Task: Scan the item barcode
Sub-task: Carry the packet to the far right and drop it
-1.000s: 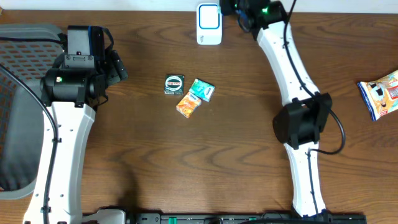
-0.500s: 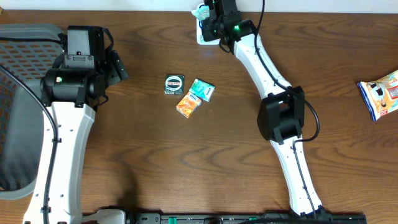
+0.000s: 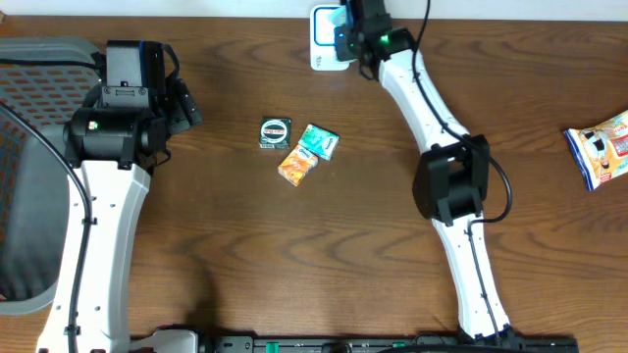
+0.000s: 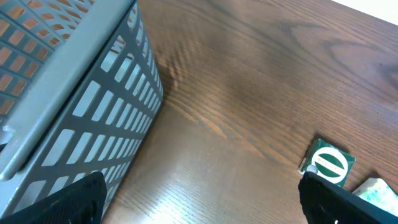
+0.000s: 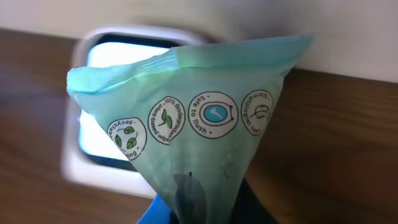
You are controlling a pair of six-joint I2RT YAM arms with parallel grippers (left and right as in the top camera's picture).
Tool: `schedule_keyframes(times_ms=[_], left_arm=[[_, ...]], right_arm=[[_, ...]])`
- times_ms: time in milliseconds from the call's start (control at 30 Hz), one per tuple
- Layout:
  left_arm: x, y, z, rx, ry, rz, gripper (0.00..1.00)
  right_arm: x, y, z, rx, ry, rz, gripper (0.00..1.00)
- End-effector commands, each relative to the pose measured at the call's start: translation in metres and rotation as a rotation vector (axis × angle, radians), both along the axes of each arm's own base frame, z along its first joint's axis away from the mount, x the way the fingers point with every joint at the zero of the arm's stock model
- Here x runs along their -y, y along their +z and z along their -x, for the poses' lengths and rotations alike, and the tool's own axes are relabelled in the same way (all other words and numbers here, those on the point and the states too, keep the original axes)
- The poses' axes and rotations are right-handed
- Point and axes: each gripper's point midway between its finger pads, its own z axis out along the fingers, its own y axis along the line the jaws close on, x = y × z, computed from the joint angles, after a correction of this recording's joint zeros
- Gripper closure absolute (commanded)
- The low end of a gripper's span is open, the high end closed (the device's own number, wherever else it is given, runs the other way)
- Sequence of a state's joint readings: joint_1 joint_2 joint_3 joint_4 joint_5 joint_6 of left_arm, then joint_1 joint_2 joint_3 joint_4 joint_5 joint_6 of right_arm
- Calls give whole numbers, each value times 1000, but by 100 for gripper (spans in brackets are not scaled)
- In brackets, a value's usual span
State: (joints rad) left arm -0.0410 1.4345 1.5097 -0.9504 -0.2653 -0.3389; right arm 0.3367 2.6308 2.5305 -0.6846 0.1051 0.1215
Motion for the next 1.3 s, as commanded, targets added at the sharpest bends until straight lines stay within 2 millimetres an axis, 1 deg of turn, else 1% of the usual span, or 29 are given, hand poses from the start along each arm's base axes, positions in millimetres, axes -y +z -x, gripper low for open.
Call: schedule_keyframes(times_ms=[0,100,200,233,267,333,467,533,567,600,700,733,767,800,833,900,933,967,1000,1100,1200,1267], left_arm=[[-3,0,0,-7,1,-18,3],[-3,0,0,-7,1,-18,2],[-3,0,0,-8,1,-18,2],[-3,0,0,-8,1,-18,2],[-3,0,0,-7,1,-18,2],[-3,0,0,-7,1,-18,2],[-3,0,0,-7,1,-18,2],[-3,0,0,-8,1,-18,2],[-3,0,0,-8,1,-18,2],[-3,0,0,-7,1,-18,2],[-3,0,0,-7,1,-18,2],[-3,0,0,-8,1,-18,2],[-3,0,0,-8,1,-18,2],[-3,0,0,-8,1,-18,2],[-3,0,0,-7,1,-18,2],[-3,0,0,-8,1,-18,2],[-3,0,0,-7,1,-18,2],[-3,0,0,-8,1,-18,2],[-3,0,0,-8,1,-18,2],[-3,0,0,-7,1,-18,2],[-3,0,0,-8,1,-18,3],[-3,0,0,-8,1,-18,2]], right_arm=[[62,86,-3,135,-136,130,99],[105,81,0,92,-194,213,99],[153,66,9,-1,-261,247,99],[189,55,19,-69,-327,245,99],[204,52,23,-96,-359,243,99],[244,44,35,-153,-451,223,99],[309,32,60,-242,-617,166,99],[333,25,69,-274,-662,126,99],[349,20,74,-289,-682,99,99],[356,18,76,-293,-691,92,99],[390,1,86,-314,-748,76,98],[399,-4,90,-324,-766,72,95],[409,-15,97,-342,-799,61,84],[414,-21,101,-353,-818,55,70],[420,-29,107,-369,-839,46,53],[427,-46,117,-408,-853,38,25],[430,-57,125,-437,-859,37,14],[430,-61,128,-451,-861,37,7],[431,-67,133,-470,-859,39,1],[430,-69,142,-507,-853,56,1],[427,-57,141,-495,-848,49,1],[420,-41,136,-463,-832,30,1]])
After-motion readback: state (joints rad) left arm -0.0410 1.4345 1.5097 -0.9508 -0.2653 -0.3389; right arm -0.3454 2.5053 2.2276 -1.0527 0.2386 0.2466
